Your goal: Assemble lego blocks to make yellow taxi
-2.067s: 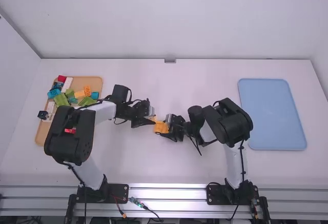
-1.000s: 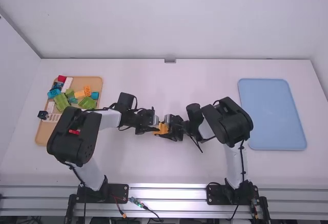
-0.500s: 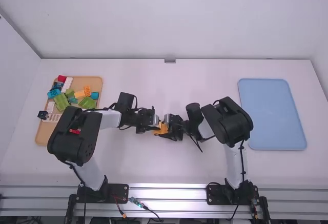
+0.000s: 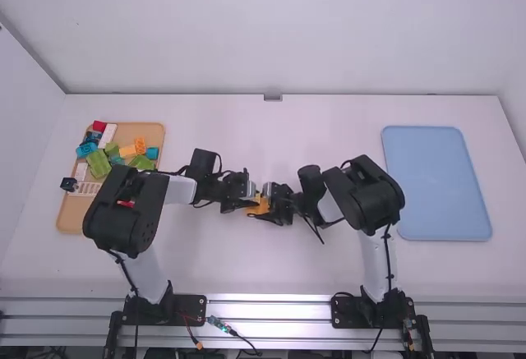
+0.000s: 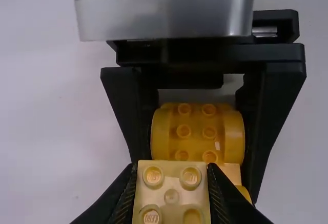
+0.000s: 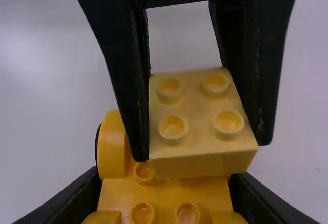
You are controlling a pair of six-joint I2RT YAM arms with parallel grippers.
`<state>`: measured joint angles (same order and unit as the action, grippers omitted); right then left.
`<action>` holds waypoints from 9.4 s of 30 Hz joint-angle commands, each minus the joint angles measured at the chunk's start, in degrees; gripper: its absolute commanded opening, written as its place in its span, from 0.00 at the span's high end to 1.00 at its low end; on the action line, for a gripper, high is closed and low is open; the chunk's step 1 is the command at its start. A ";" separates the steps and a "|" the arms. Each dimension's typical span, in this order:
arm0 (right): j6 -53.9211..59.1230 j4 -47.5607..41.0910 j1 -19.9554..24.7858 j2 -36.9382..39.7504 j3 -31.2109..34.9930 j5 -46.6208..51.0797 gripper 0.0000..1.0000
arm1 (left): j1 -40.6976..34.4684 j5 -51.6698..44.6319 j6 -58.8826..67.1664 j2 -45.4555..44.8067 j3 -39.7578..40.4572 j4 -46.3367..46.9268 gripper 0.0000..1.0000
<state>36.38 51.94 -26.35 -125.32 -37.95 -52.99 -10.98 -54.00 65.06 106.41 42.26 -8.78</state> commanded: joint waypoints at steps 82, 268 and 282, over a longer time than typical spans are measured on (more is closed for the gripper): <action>-0.13 -4.68 0.11 -0.57 -2.51 0.28 0.59 | 0.09 2.47 1.18 -3.14 -0.11 6.54 0.98; -2.14 -56.65 9.44 51.08 -2.54 43.80 0.01 | 35.56 57.51 14.21 35.89 85.72 72.37 0.00; -2.12 -56.41 9.42 51.08 -2.54 43.58 0.01 | 37.62 51.76 20.57 35.91 85.70 76.00 0.06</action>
<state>34.87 -4.49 -16.86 -74.83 -40.75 -8.88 26.79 -0.19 84.01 141.97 128.20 66.70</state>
